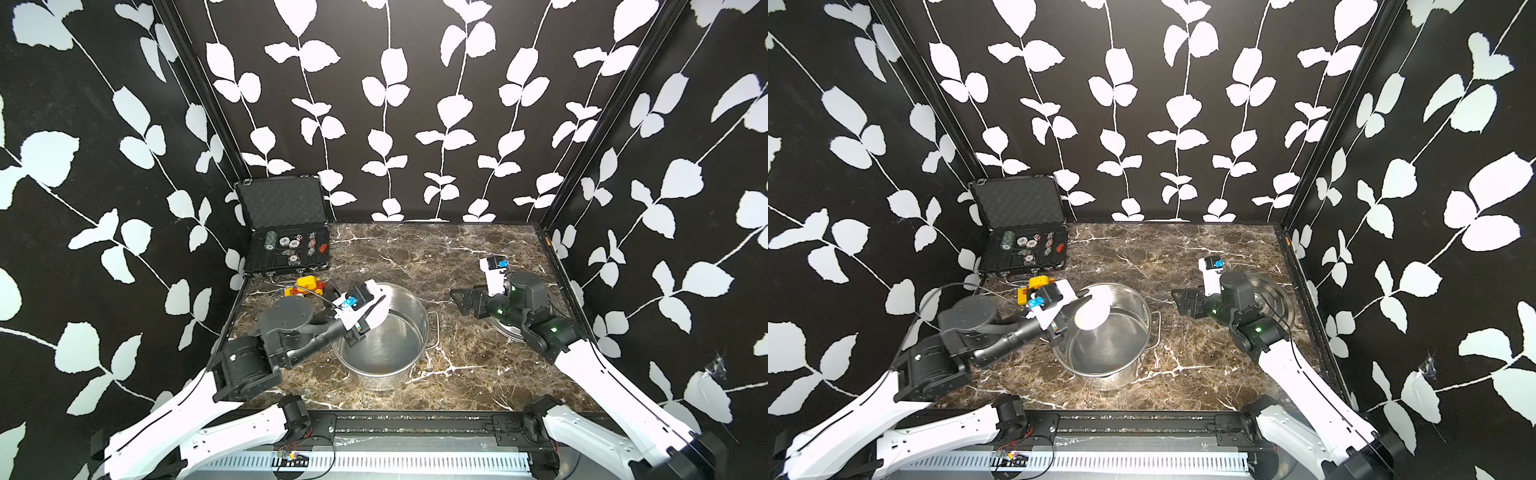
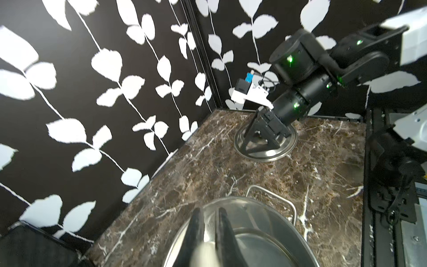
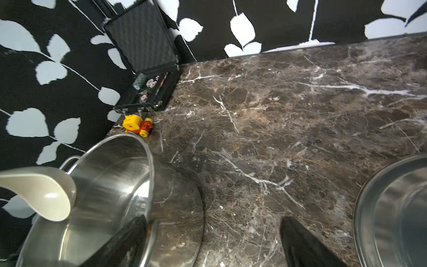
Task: Stir the soup with a spoon
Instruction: Stir the soup in the pan with a stick.
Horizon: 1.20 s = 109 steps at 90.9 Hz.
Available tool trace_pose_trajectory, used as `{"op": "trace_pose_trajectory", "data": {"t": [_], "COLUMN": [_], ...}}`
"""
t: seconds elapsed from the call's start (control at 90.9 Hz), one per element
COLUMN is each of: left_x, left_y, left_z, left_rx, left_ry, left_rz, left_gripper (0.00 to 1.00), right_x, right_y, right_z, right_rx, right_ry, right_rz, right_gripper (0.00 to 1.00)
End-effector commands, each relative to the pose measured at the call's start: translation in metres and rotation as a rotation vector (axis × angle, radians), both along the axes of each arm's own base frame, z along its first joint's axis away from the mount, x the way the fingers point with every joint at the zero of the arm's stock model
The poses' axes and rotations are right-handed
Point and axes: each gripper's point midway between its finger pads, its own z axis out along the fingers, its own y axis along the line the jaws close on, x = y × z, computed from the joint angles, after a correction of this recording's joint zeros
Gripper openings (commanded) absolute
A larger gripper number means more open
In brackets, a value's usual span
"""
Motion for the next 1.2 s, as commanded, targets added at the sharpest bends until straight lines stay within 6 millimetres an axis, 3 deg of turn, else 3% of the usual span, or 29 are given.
{"op": "trace_pose_trajectory", "data": {"t": [0.0,0.275,0.407,0.671,0.99,1.188], "left_x": [0.014,0.043,0.066,0.113,0.149,0.153], "left_y": [0.008,0.023,0.032,0.029,-0.031,-0.065], "left_z": [-0.024,-0.079,-0.088,-0.094,-0.096,-0.096], "left_rx": [-0.031,-0.016,-0.047,-0.066,-0.015,-0.030], "left_ry": [0.083,0.172,0.206,0.274,0.322,0.375], "left_rz": [0.082,0.252,0.337,0.383,0.223,0.116], "left_gripper": [0.00,0.00,0.00,0.00,0.00,0.00], "right_x": [0.011,0.014,0.016,0.010,0.007,0.006], "right_y": [0.000,0.003,0.005,0.000,-0.006,-0.007], "right_z": [0.005,-0.001,-0.001,-0.001,0.003,0.006], "right_rx": [-0.014,-0.030,-0.029,-0.037,-0.037,-0.024], "right_ry": [-0.049,-0.047,-0.041,-0.040,-0.050,-0.057], "right_rz": [-0.017,-0.002,0.004,-0.003,-0.020,-0.032], "right_gripper": [0.92,0.93,0.93,0.94,0.95,0.95]}}
